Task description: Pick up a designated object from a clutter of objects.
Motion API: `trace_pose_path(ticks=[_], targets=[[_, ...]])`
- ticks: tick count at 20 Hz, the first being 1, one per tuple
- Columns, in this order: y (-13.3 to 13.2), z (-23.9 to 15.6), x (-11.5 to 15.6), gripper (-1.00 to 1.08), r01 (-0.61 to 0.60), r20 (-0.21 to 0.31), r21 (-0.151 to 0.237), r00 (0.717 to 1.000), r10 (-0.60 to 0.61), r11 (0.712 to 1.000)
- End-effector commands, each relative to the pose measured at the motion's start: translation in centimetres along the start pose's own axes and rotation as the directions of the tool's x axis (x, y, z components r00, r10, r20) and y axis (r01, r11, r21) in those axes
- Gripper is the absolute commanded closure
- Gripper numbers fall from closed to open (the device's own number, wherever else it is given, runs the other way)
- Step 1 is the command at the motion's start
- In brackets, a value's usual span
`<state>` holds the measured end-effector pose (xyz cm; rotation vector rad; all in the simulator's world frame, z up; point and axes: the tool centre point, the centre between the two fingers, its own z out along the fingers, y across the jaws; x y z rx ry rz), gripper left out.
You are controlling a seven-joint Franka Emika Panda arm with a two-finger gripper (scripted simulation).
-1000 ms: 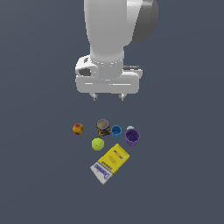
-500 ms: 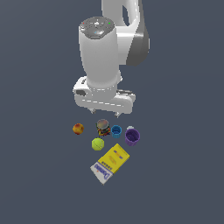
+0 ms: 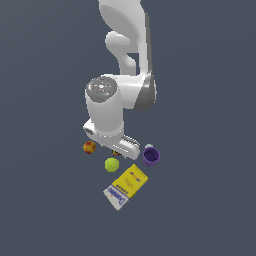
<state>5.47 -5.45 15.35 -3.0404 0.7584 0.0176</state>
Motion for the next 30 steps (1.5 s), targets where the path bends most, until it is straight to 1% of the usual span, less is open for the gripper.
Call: trace_pose_path(ticks=[1, 6, 10, 18, 26, 30], targets=[[0.4, 2.0, 0.7, -0.92, -0.060, -0.005, 0.000, 0.998, 0.060, 0.998], [1.0, 4.8, 1.4, -0.92, -0.139, -0.010, -0.002, 0.990, 0.139, 0.990], [1.3, 5.9, 1.6, -0.92, -0.172, -0.013, -0.002, 0.985, 0.172, 0.985], [1.4, 6.6, 1.6, -0.92, -0.175, -0.012, -0.003, 0.984, 0.175, 0.985], [1.4, 10.2, 1.6, -0.92, -0.179, -0.013, -0.003, 0.984, 0.179, 0.984], [1.4, 11.1, 1.7, -0.92, -0.180, -0.013, -0.003, 0.984, 0.179, 0.984]])
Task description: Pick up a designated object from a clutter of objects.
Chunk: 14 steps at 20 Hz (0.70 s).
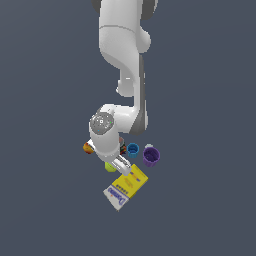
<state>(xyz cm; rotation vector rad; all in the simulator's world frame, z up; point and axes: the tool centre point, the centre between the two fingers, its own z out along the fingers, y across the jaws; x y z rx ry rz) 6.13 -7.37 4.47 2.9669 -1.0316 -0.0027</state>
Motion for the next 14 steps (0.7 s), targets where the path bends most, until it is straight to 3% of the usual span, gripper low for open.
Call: trace_pose_path(ticks=[1, 2, 3, 14], targets=[[-0.07, 0.35, 0.08, -0.92, 0.000, -0.001, 0.001, 1.000, 0.000, 1.000], [-0.08, 0.37, 0.09, -0.92, 0.000, -0.001, 0.001, 1.000, 0.000, 1.000], [-0.08, 0.37, 0.09, 1.08, 0.000, -0.001, 0.001, 1.000, 0.000, 1.000], [-0.14, 0.27, 0.07, 1.08, 0.000, -0.002, 0.001, 1.000, 0.000, 1.000]])
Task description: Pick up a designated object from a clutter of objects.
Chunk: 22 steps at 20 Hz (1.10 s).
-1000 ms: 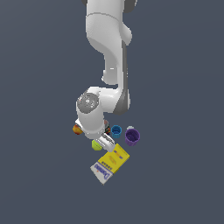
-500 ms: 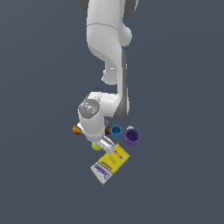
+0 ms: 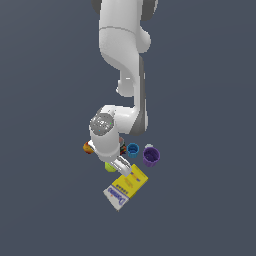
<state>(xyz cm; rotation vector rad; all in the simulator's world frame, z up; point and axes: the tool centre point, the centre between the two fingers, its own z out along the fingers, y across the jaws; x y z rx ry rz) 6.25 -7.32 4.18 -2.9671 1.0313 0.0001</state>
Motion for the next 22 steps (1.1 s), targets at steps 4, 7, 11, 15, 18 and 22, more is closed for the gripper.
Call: trace_pose_path(ticks=[4, 7, 11, 15, 18, 22], targets=[[-0.7, -0.8, -0.3, 1.08, 0.000, 0.000, 0.000, 1.000, 0.000, 1.000], [-1.7, -2.1, -0.8, 1.08, 0.000, 0.000, 0.000, 1.000, 0.000, 1.000], [-3.8, -4.6, -1.9, 1.08, 0.000, 0.000, 0.000, 1.000, 0.000, 1.000], [-6.5, -7.9, -3.2, 1.08, -0.001, -0.001, -0.001, 1.000, 0.001, 1.000], [-8.7, -10.7, -4.3, 1.08, -0.001, -0.001, -0.001, 1.000, 0.001, 1.000], [-11.8, -14.5, -5.7, 1.08, -0.001, -0.002, -0.002, 1.000, 0.001, 1.000]])
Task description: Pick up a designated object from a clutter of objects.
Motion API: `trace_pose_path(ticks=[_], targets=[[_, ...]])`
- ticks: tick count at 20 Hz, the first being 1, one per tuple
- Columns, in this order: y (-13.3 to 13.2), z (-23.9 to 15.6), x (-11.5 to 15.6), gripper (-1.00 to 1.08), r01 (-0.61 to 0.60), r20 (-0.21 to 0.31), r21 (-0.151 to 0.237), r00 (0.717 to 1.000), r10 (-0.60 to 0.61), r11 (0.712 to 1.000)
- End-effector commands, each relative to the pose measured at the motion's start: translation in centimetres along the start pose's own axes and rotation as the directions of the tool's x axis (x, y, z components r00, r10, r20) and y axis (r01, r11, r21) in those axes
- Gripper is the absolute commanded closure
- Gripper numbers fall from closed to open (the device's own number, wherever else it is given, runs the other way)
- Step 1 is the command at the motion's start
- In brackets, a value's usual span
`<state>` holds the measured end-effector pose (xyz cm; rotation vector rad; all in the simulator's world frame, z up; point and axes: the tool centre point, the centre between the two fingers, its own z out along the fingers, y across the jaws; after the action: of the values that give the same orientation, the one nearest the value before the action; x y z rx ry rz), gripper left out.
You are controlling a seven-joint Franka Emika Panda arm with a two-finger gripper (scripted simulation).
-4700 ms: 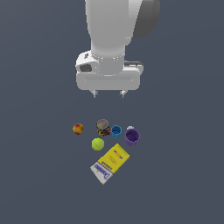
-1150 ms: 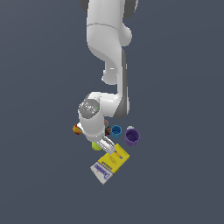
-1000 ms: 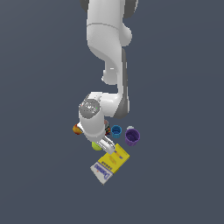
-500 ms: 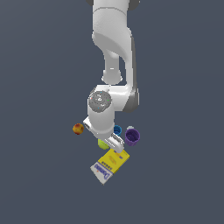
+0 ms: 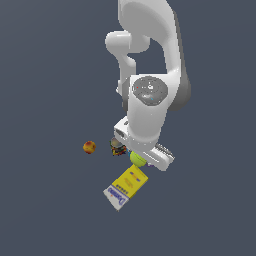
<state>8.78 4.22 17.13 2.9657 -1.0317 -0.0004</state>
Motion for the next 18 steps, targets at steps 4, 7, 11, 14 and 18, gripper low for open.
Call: trace_pose_path(ticks=[4, 7, 11, 14, 18], targets=[[-4.2, -5.3, -2.0, 1.08, -0.001, -0.001, 0.000, 1.000, 0.001, 1.000], [-6.5, -8.0, -3.0, 1.08, -0.001, -0.001, 0.000, 1.000, 0.001, 1.000], [-9.3, -11.3, -4.2, 1.08, -0.001, -0.001, 0.000, 1.000, 0.001, 1.000], [-11.0, -13.4, -4.9, 1.08, -0.001, -0.001, 0.001, 1.000, 0.001, 1.000], [-13.0, -15.7, -5.8, 1.08, -0.001, 0.000, 0.001, 1.000, 0.001, 1.000]])
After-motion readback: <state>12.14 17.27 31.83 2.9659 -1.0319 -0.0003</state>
